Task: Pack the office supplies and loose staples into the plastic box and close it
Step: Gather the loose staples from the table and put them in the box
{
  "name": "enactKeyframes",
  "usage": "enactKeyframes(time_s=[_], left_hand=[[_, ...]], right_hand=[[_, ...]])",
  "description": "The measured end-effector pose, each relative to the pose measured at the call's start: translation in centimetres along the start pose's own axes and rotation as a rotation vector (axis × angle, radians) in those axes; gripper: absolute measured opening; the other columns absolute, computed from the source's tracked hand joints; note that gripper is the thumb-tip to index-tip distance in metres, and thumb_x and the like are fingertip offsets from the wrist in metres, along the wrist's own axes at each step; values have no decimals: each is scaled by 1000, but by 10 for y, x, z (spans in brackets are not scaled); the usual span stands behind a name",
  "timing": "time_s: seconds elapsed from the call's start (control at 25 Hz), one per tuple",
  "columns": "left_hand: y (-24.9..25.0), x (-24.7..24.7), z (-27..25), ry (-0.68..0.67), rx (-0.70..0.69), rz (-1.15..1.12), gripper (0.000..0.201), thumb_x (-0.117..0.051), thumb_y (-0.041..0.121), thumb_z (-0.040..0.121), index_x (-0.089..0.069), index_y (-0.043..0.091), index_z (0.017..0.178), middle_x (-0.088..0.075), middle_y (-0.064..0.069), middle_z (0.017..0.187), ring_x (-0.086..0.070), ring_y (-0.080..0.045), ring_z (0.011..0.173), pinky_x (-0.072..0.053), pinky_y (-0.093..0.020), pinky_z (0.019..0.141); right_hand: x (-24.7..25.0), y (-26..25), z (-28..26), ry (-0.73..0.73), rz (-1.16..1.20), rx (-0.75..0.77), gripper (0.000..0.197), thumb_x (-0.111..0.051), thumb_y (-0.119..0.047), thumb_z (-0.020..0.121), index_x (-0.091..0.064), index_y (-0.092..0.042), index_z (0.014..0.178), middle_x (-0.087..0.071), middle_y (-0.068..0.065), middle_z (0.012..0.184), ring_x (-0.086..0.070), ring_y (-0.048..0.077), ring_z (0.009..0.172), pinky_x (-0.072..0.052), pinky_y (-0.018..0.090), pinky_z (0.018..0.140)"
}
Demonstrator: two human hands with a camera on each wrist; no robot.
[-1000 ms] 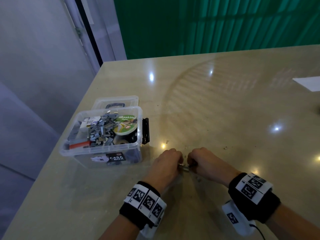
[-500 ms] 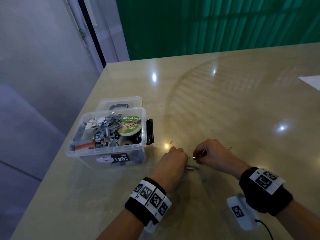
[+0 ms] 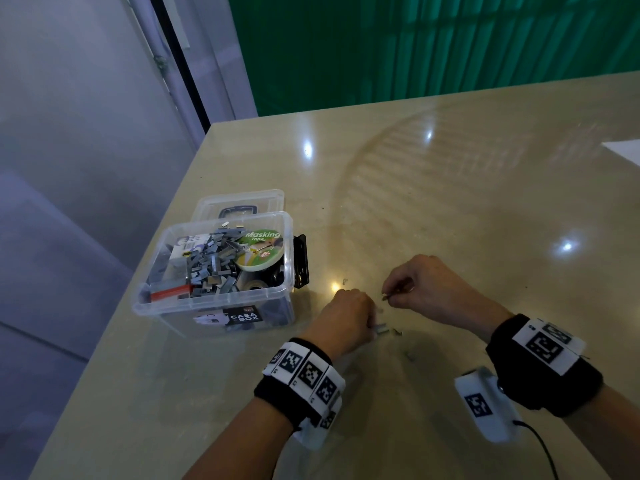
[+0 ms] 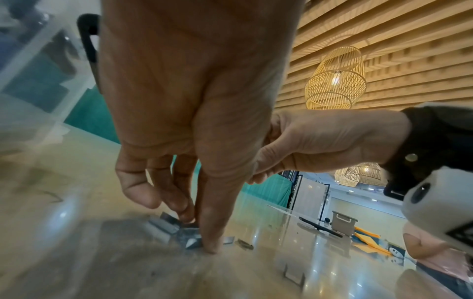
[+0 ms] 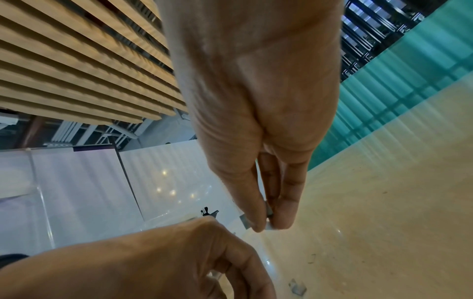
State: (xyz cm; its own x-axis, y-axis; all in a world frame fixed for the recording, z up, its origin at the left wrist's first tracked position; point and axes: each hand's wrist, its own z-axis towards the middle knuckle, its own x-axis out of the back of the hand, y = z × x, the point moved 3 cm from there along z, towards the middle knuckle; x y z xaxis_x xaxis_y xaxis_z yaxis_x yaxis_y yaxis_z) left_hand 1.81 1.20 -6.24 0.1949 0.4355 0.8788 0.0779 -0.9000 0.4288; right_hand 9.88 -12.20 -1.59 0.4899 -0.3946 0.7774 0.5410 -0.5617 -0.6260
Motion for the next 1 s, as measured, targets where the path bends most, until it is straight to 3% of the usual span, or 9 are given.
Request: enactKeyframes(time_s=[0.12, 0.32, 0.44, 0.52, 0.72, 1.0], left_hand=[[-1, -3, -1, 16, -20, 30, 11, -73, 18, 82, -71, 13, 92, -58, -5, 99, -58, -22, 90, -56, -39, 76], [1, 1, -1, 9, -35, 12, 13, -73, 16, 82, -65, 15, 92, -62, -3, 94, -61, -20, 81, -54, -33, 69], [0, 1, 1, -13, 11, -56, 26, -71, 11, 81, -59, 17, 104, -63, -3, 96, -62, -19, 81, -52, -31, 67], [2, 3, 3, -35, 18, -49, 28, -69, 11, 83, -61, 17, 109, -63, -4, 99, -62, -21, 84, -52, -30, 69], [4, 3, 9, -33, 13, -17, 12, -69, 10, 86, -70, 13, 97, -63, -4, 100, -63, -22, 89, -55, -33, 77], [-2, 7, 12, 54, 24, 83, 25, -75, 22, 82, -67, 15, 105, -57, -6, 106, -53, -23, 99, -52, -37, 80]], right_hand=[[0, 5, -1, -3, -7, -10, 13, -79, -11, 82, -80, -20, 91, -75, -9, 83, -69, 0, 75, -56, 18, 71], [4, 9, 5, 0, 0, -13, 13, -79, -10, 82, -80, -19, 91, -76, -6, 84, -70, 2, 76, -59, 25, 75], [6, 10, 8, 6, -13, -6, 12, -79, -10, 82, -80, -18, 92, -75, -7, 83, -69, 1, 75, -58, 23, 74], [5, 11, 9, 4, -12, -7, 12, -79, -11, 83, -80, -18, 92, -76, -6, 84, -69, 1, 76, -59, 24, 75], [3, 15, 6, -3, -23, -12, 13, -77, -11, 85, -80, -16, 97, -76, -4, 89, -69, 3, 79, -59, 25, 78], [4, 20, 4, 9, -31, -11, 14, -78, -11, 84, -80, -16, 96, -76, -4, 89, -69, 4, 81, -58, 25, 79]])
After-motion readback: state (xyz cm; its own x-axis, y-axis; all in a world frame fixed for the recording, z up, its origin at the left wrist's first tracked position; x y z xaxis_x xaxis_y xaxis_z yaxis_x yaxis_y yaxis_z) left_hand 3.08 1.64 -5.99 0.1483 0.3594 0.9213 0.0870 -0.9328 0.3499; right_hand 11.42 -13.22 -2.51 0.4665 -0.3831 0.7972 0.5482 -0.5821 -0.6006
